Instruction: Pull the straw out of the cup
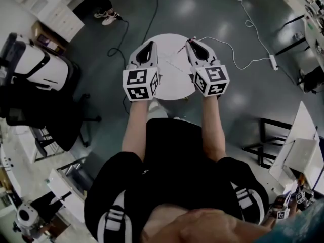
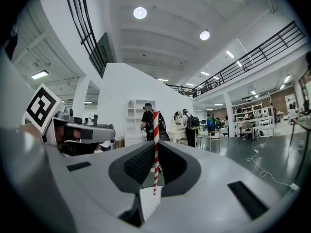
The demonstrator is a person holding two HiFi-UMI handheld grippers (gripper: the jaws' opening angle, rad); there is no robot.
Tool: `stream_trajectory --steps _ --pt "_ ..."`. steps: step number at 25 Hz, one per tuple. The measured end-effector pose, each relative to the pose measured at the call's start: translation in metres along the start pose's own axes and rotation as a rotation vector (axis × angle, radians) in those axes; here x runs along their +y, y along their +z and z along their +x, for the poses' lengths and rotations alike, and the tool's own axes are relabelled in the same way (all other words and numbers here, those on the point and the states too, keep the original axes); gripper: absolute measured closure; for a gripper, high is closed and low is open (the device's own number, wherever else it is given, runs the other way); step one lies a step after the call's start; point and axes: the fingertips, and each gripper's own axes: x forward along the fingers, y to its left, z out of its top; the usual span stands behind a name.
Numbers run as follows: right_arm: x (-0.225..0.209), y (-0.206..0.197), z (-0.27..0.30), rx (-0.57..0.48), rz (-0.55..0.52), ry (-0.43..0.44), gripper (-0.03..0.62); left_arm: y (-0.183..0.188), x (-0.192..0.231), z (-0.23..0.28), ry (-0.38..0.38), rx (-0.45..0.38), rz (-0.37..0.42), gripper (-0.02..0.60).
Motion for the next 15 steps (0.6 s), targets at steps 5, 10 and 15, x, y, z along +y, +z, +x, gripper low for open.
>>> stream_trajectory --steps 5,10,15 --pt "0.002 0.006 0.001 -0.006 -0.014 0.007 0.557 0.006 -0.003 -0.001 -0.004 -0.014 0.002 0.572" --pt "0.011 0.009 0.009 -0.008 -0.020 0.031 0.559 0.008 0.001 -0.005 0.000 -0.039 -0.003 0.572" --pt "0.014 0.009 0.014 -0.011 -0.026 0.034 0.559 -0.003 0.015 -0.012 0.041 -0.042 0.027 0.572"
